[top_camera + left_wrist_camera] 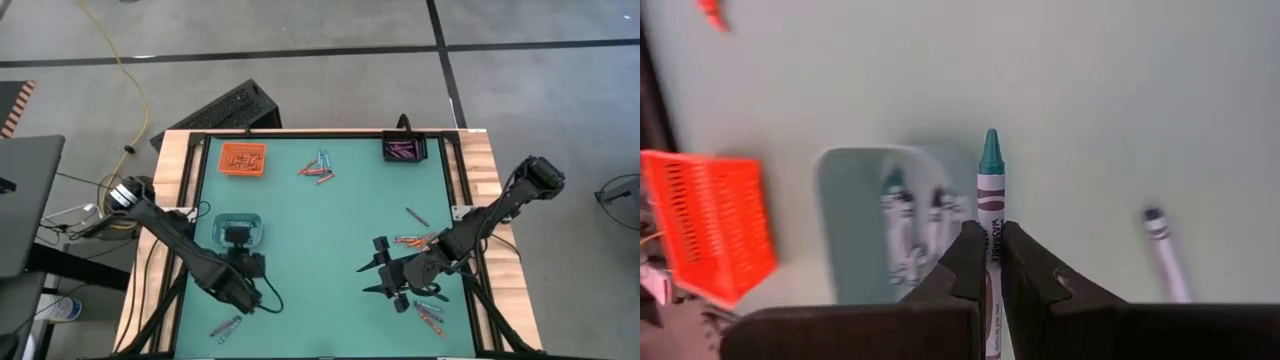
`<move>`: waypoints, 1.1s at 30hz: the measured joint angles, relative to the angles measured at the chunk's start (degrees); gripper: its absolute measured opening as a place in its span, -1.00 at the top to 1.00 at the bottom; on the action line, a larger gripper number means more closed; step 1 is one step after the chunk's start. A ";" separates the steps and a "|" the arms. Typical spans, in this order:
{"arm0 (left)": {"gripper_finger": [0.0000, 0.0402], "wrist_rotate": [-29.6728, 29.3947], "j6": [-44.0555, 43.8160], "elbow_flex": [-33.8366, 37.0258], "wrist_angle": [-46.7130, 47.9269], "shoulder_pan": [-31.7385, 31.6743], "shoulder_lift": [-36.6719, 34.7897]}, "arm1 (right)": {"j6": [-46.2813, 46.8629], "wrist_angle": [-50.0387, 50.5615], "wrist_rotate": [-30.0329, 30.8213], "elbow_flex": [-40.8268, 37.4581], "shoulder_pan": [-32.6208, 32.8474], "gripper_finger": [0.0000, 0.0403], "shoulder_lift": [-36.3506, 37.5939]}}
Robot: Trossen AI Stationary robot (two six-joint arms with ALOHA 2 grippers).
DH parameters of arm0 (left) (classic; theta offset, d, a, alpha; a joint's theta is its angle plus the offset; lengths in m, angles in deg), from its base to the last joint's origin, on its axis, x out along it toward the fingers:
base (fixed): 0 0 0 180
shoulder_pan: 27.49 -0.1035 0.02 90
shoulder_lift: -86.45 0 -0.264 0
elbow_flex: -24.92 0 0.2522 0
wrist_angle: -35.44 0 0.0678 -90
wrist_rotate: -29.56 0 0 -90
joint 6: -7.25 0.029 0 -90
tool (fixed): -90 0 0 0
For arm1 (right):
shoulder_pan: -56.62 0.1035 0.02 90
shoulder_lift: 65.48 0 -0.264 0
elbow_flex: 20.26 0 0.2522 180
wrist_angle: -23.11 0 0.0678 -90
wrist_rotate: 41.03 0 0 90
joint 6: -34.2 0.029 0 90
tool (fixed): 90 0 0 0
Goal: Sort crayons
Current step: Put the bottom left blue crayon into the left blue bin
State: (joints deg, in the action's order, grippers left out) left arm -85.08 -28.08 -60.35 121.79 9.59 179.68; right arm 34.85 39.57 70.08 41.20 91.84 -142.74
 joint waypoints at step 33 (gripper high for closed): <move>0.46 4.12 5.62 19.42 -7.06 -14.06 -10.45 | 1.92 0.36 -0.02 0.00 0.26 -0.08 0.00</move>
State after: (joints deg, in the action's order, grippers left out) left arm -80.96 -22.45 -40.93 114.73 -4.48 169.23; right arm 36.77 39.94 70.05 41.20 92.10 -142.74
